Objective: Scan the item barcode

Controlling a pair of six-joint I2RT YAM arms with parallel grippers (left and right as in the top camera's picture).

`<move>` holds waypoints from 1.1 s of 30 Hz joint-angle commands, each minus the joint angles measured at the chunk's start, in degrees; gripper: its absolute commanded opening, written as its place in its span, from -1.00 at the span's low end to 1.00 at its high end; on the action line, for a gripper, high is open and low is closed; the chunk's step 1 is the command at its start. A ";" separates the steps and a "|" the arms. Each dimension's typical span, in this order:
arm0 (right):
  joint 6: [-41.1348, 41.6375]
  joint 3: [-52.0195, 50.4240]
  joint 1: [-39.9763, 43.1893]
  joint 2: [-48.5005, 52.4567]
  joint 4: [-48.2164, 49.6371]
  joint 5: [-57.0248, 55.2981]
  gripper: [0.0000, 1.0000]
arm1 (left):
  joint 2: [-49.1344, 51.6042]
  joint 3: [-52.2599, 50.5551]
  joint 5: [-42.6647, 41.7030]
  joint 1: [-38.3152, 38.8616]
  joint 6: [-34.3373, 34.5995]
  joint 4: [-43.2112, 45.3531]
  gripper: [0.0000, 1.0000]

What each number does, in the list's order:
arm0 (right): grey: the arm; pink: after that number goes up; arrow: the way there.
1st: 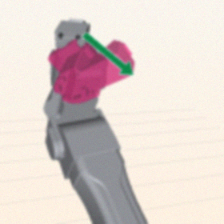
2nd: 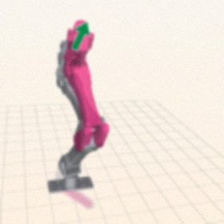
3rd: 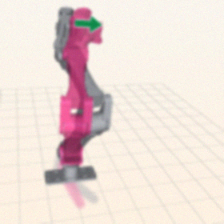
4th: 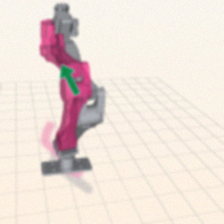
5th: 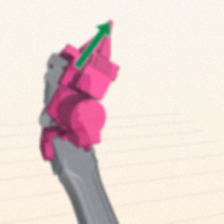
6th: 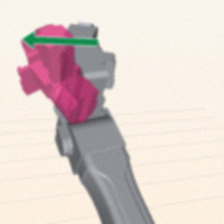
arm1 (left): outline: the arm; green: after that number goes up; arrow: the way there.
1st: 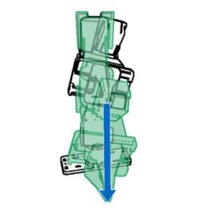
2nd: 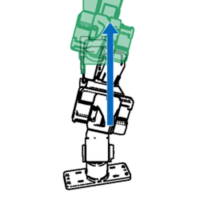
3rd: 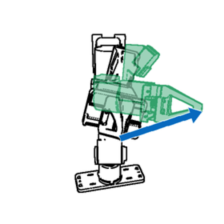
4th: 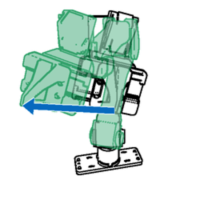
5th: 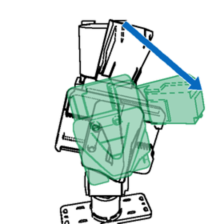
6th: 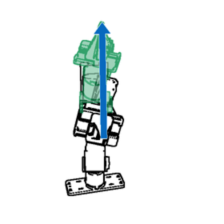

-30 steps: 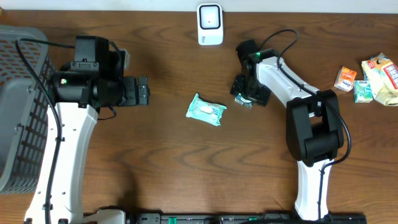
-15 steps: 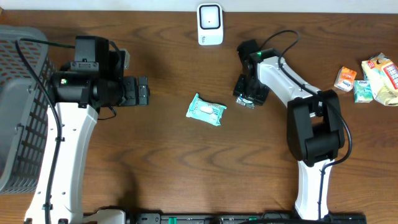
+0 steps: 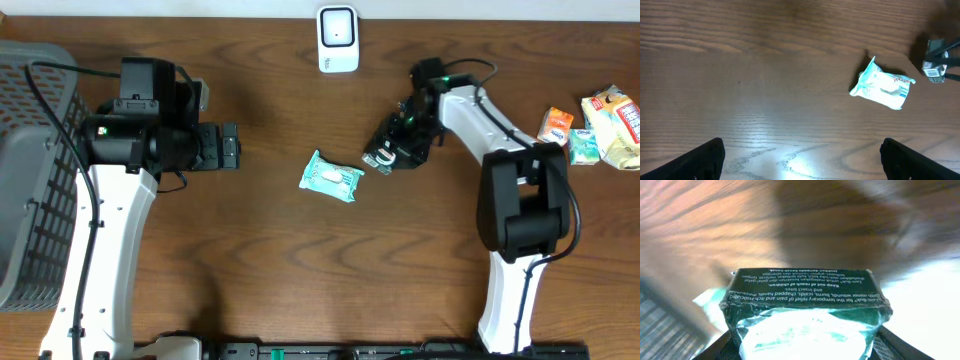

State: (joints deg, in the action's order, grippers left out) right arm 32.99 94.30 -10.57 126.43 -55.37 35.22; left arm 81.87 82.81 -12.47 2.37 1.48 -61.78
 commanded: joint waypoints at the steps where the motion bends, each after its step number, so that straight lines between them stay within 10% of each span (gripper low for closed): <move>1: -4.70 -0.24 2.10 0.52 0.09 16.20 0.15 | 0.13 -0.24 0.55 0.17 -0.13 -0.33 0.96; 15: -6.67 -0.24 4.48 0.52 -0.63 53.70 0.21 | 0.13 -0.24 0.55 0.17 -0.13 -0.33 0.95; 33: 18.53 -0.24 4.55 0.52 -1.95 54.21 0.28 | 0.13 -0.24 0.55 0.17 -0.13 -0.33 0.95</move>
State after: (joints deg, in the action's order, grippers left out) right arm 48.05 94.28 -6.15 126.50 -57.67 87.35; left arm 81.87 82.81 -12.47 2.37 1.48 -61.80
